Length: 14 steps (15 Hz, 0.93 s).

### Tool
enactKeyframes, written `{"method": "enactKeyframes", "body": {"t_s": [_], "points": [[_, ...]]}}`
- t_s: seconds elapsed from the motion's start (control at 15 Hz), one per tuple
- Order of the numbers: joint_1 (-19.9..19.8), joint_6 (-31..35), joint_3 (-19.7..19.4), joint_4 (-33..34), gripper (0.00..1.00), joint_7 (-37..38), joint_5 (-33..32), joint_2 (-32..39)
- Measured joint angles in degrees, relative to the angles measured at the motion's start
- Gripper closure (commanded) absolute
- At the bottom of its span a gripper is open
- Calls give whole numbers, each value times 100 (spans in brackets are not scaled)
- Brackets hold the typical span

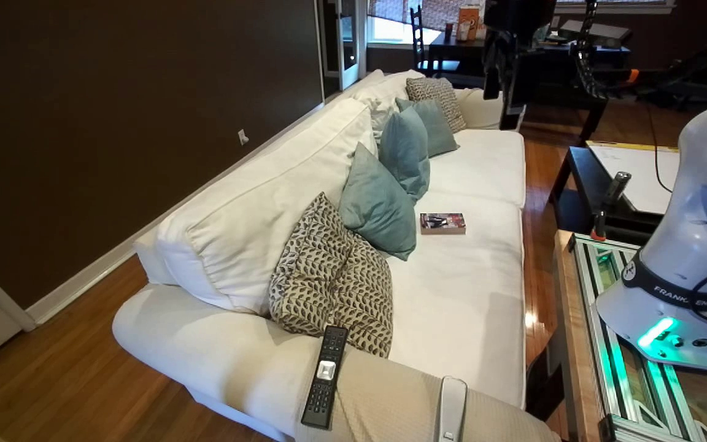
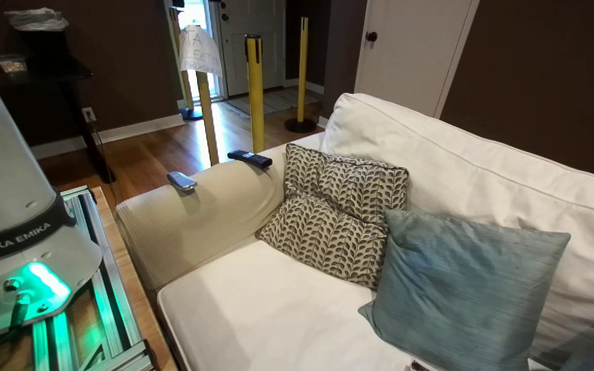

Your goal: Flip the grey remote over

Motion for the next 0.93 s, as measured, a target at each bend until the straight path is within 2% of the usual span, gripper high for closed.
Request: {"method": "enactKeyframes", "body": {"t_s": [0.2, 0.4, 0.93], "points": [[299, 468, 28, -223, 0, -280, 2, -129], [498, 649, 32, -403, 0, -413, 5, -207], [514, 656, 30, -438, 0, -476, 5, -253]]}}
